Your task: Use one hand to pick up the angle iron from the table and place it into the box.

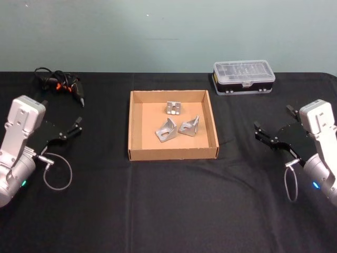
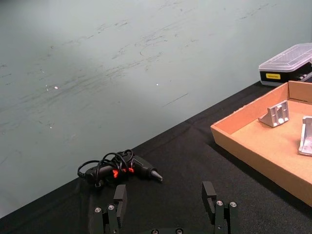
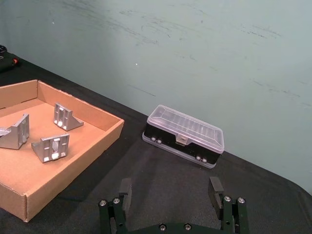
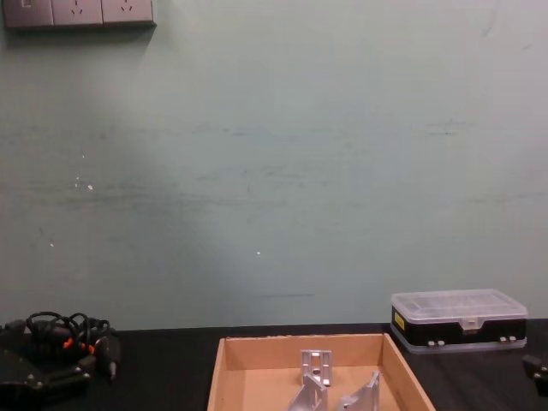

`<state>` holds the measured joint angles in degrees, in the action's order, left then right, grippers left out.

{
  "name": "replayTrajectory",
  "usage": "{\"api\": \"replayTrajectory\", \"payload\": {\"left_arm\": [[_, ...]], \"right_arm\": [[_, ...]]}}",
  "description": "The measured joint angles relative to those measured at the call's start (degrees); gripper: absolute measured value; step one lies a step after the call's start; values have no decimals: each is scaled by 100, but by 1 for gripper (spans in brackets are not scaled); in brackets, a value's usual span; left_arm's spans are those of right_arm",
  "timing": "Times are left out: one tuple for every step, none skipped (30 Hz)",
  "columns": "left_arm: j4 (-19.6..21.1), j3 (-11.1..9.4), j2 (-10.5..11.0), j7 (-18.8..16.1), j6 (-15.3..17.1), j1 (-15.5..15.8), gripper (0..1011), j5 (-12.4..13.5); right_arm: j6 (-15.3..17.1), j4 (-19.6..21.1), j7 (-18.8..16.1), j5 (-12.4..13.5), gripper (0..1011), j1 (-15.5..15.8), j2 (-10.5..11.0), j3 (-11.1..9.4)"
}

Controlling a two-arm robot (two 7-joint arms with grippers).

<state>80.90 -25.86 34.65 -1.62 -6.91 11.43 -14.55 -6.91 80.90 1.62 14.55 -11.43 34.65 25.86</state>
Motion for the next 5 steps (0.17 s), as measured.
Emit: {"api": "replayTrajectory", "payload": {"left_arm": [[0, 0, 0, 0, 0, 0, 1011, 0], [0, 0, 0, 0, 0, 0, 1011, 0], [0, 0, 0, 0, 0, 0, 1011, 0], [0, 0, 0, 0, 0, 0, 1012, 0], [0, 0, 0, 0, 0, 0, 1011, 0]], "right_arm": [[0, 0, 0, 0, 1000, 0, 0, 0], [0, 0, 0, 0, 1000, 0, 0, 0], [0, 0, 0, 0, 1000, 0, 0, 0], [0, 0, 0, 0, 1000, 0, 0, 0], [0, 0, 0, 0, 1000, 0, 0, 0]]}}
